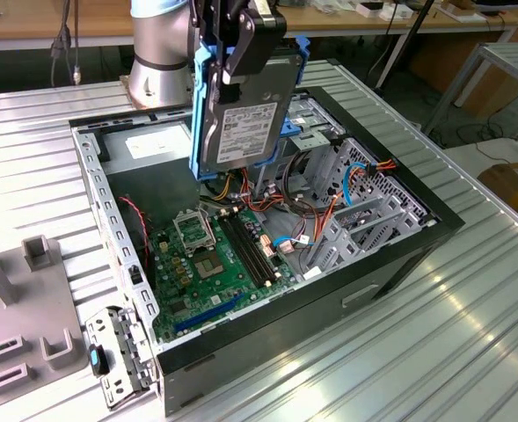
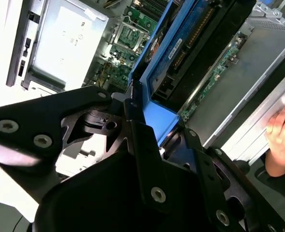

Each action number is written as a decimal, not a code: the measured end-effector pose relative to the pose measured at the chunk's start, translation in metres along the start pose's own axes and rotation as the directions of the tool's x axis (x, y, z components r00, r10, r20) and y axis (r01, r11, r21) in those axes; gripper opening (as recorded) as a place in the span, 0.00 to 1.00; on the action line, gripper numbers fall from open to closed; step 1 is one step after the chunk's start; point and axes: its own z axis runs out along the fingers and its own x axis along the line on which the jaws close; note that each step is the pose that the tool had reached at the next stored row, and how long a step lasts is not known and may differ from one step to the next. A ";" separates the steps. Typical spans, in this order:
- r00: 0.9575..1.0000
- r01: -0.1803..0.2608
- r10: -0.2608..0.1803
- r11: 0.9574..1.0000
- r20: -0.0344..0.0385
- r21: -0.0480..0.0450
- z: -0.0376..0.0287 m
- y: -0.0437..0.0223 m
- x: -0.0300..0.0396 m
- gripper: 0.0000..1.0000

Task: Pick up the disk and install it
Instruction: 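Insert the disk into the insertion slot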

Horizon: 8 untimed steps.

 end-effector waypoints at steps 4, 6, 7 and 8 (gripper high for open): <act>1.000 0.000 0.000 1.000 -0.002 0.000 0.0002 -0.0012 0.0111 0.37; 1.000 0.000 0.000 1.000 -0.002 0.000 0.0004 -0.0042 0.0111 0.37; 1.000 0.000 0.000 1.000 -0.002 0.000 0.0007 -0.0098 0.0109 0.37; 1.000 0.000 0.000 1.000 -0.002 0.000 0.0011 -0.0173 0.0105 0.37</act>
